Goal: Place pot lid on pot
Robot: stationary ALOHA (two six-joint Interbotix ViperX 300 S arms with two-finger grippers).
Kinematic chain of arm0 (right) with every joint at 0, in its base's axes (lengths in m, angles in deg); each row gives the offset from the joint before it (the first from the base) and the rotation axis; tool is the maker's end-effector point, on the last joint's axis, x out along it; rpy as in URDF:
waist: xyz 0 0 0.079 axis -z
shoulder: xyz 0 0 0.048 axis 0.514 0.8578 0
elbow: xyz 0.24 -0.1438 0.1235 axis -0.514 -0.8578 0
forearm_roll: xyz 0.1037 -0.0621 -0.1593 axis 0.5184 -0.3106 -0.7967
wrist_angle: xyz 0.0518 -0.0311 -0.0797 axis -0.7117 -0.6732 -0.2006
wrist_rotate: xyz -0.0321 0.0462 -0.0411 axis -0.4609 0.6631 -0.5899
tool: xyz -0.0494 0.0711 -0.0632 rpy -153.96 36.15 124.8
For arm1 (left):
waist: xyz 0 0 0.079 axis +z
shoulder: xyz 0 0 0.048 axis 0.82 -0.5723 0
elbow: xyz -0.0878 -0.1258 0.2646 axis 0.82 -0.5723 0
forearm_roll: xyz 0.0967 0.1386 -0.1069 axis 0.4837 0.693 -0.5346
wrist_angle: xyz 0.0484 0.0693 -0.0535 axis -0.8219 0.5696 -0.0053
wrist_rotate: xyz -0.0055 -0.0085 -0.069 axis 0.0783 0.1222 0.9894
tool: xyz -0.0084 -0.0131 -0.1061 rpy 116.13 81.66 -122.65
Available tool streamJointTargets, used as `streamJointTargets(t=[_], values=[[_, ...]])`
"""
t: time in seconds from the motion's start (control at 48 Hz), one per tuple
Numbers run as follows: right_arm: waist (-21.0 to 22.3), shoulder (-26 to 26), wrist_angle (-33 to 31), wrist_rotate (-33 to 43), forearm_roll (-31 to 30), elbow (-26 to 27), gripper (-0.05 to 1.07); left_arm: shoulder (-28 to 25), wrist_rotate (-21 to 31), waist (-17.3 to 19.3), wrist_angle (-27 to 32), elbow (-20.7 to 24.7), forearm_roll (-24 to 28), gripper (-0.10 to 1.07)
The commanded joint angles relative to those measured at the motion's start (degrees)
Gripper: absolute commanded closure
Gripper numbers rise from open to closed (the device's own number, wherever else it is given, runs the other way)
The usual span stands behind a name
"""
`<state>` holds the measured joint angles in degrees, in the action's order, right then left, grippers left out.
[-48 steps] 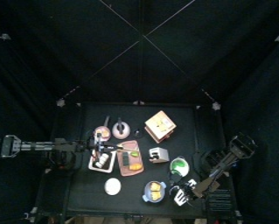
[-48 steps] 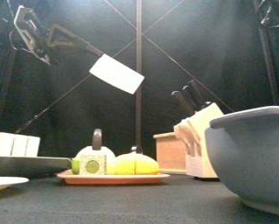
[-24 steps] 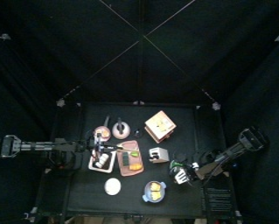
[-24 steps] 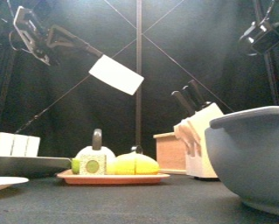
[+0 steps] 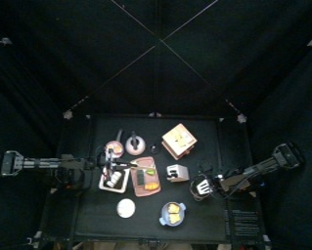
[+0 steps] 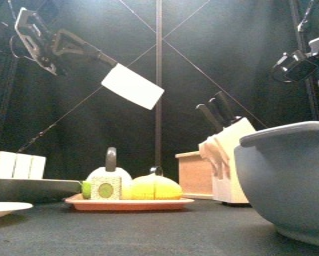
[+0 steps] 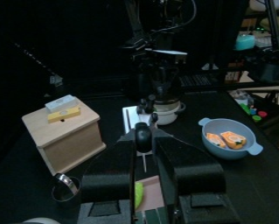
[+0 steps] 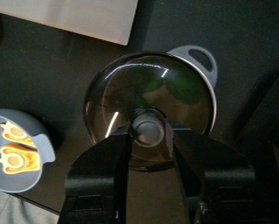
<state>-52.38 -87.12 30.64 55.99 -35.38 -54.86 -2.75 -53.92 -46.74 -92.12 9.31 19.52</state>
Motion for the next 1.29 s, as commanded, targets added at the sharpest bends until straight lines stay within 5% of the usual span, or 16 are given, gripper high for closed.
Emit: streamJointTargets(t=[0.0,1.271], values=[[0.18,-0.09,0.09,0.00,0.26,0.26,0.45,0.09,0.00,0.26,-0.62,0.70,-0.09,0.50],[0.70,3.25,3.08,-0.09,0.62,-0.97,0.45,0.09,0.00,0.26,-0.44,0.70,0.00,0.50]])
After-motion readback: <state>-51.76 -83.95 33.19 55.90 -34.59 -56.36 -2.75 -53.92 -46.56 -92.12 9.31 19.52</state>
